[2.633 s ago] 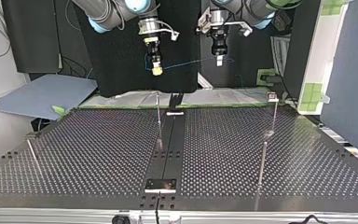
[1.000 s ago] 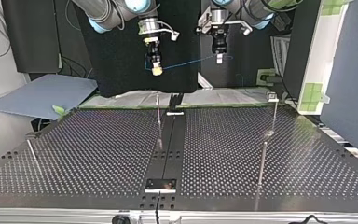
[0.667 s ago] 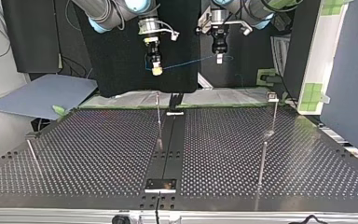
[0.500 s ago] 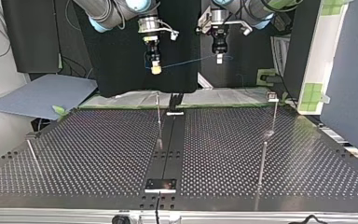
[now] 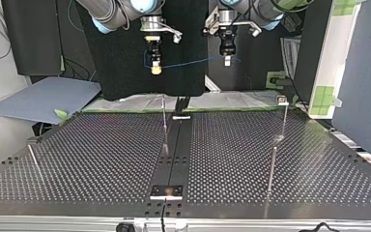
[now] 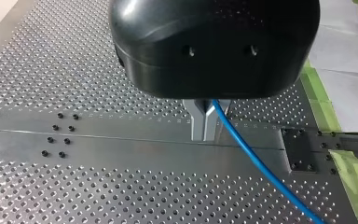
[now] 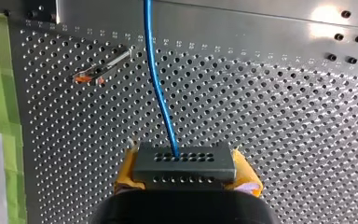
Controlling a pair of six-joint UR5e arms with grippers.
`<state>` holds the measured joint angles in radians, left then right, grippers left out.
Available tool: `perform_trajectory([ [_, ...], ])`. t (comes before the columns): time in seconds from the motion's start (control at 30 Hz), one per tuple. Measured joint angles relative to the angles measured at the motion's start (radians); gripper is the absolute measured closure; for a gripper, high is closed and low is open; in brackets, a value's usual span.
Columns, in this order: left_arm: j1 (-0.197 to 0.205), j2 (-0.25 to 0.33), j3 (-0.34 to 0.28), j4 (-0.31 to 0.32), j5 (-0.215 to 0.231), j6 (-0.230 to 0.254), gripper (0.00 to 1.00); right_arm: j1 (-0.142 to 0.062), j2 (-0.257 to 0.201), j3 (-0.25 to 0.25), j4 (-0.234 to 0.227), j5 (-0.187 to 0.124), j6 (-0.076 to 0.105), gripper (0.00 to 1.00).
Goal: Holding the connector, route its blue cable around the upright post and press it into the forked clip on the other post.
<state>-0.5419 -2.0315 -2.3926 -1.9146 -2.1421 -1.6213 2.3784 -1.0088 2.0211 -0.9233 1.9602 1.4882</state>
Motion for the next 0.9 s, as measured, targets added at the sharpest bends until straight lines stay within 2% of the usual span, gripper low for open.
perform_trajectory([
  [0.17,0.001,0.001,-0.002,-0.001,0.001,0.001,1.0,0.0,0.0,0.0,0.001,0.002,0.0,1.0],
  [0.3,0.005,0.025,-0.02,-0.025,0.013,0.009,1.0,0.001,0.01,-0.015,0.016,0.012,0.004,1.0],
  [0.5,0.011,0.07,-0.036,-0.07,0.014,-0.022,1.0,0.008,-0.016,-0.057,0.058,0.024,0.023,1.0],
  [0.63,0.014,0.098,-0.035,-0.098,0.014,-0.041,1.0,0.007,-0.045,-0.091,0.093,0.021,0.044,1.0],
  [0.9,0.023,0.164,0.011,-0.164,0.014,-0.036,1.0,0.0,-0.056,-0.152,0.159,0.013,0.051,1.0],
])
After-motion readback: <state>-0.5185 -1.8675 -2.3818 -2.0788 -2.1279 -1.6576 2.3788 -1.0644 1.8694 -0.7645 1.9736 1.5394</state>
